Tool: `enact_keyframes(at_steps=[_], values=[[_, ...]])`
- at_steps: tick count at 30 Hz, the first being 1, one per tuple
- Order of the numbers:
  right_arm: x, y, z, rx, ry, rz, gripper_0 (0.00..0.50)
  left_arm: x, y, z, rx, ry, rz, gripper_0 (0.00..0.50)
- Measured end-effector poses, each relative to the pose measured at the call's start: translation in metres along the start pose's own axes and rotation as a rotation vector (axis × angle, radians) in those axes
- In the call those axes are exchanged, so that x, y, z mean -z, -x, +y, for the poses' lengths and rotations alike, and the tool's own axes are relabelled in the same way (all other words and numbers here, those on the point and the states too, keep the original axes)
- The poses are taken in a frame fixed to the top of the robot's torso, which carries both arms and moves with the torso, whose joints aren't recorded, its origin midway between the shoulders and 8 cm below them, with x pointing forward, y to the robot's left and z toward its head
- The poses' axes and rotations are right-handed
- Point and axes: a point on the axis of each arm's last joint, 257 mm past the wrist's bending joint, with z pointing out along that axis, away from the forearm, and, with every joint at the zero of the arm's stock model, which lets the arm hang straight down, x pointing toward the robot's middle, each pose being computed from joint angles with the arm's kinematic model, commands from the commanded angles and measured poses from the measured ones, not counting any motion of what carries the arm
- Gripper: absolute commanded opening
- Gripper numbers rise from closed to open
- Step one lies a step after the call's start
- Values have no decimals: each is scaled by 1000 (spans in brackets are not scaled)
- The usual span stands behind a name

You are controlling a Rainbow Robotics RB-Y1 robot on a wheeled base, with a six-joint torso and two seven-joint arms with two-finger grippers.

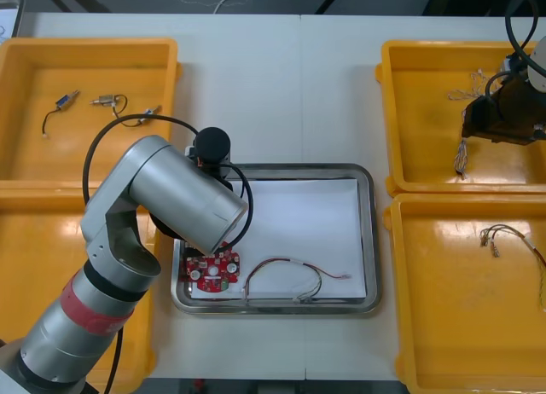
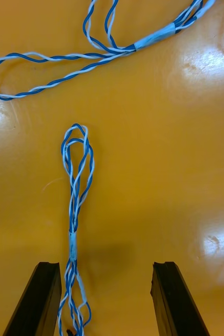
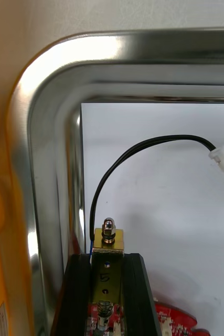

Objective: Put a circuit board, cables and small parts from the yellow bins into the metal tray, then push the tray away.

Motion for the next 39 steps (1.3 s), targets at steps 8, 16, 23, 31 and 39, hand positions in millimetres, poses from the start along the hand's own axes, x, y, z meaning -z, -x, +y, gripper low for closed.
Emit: enact_keyframes(at_steps=[8, 16, 23, 31, 39], values=[[-11, -5, 11, 4, 5, 1, 500, -7, -3, -9, 8, 0, 14, 0], [-16, -10, 20, 12, 10, 8, 500, -7, -2, -21, 11, -12, 14, 0], [-25, -12, 21, -5, 18, 5, 500, -14, 9, -18, 11, 15, -8, 0], [-26, -10, 21, -9, 21, 0, 255, -26, 15, -16, 9, 30, -28, 0], [-26, -10, 21, -10, 21, 0, 0, -26, 15, -16, 9, 30, -29, 182]])
